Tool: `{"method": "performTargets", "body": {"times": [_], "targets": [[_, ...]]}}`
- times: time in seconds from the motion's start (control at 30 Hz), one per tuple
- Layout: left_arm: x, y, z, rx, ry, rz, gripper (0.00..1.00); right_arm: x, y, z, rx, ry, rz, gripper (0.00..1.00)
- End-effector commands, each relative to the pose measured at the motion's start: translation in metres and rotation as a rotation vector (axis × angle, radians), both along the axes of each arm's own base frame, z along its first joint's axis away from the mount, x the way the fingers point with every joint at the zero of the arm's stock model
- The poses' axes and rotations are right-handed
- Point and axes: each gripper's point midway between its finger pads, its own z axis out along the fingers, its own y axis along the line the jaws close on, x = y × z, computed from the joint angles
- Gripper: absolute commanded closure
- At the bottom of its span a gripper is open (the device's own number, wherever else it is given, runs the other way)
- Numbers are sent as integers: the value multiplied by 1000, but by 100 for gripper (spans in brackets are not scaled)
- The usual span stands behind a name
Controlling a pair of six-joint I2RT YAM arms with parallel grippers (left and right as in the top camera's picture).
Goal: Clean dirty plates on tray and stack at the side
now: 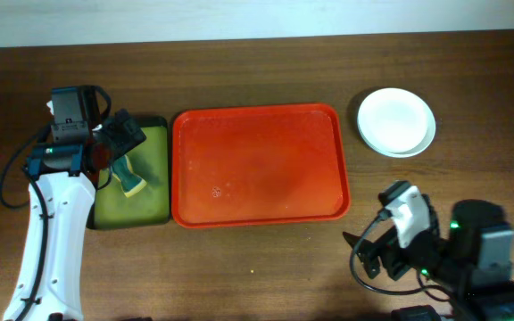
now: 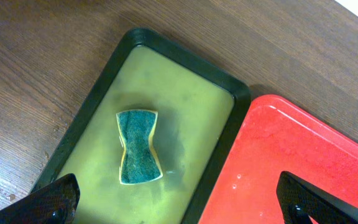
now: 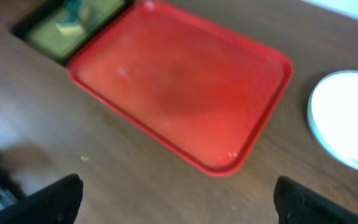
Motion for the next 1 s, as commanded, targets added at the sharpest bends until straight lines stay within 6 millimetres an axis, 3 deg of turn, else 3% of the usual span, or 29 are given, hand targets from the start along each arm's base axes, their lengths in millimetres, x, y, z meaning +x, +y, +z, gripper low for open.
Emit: {"method": "performTargets", "body": {"times": [0.0,0.13,0.27,0.4,0.57,0.63,0.7,0.77,0.83,0.9,0.97], "targets": [[2,1,5,6,-11,-10,1,16,-1,-39,-14,-41,-12,1],[2,1,5,6,-11,-10,1,17,-1,-59,16,-298,-15,1],[2,1,5,6,-11,-10,1,17,-8,-62,13,-470,-54,1],[2,1,5,6,-11,-9,1,36,-10,-71,20,-616,-83,1],[2,1,5,6,-11,-10,1,54,-34,-64,-4,-730,-222,1],[2,1,5,6,-11,-10,1,59,-54,-46,-28,-804,-317,1],[2,1,5,6,-11,-10,1,60,-64,-49,-47,-793,-357,1],[2,1,5,6,-11,-10,1,60,-69,-70,-65,-702,-379,1],[2,1,5,6,-11,-10,1,61,-72,-70,-64,-702,-401,1],[2,1,5,6,-11,-10,1,62,-102,-73,79,-626,-661,1],[2,1,5,6,-11,-10,0,61,-114,-72,145,-617,-765,1]]}}
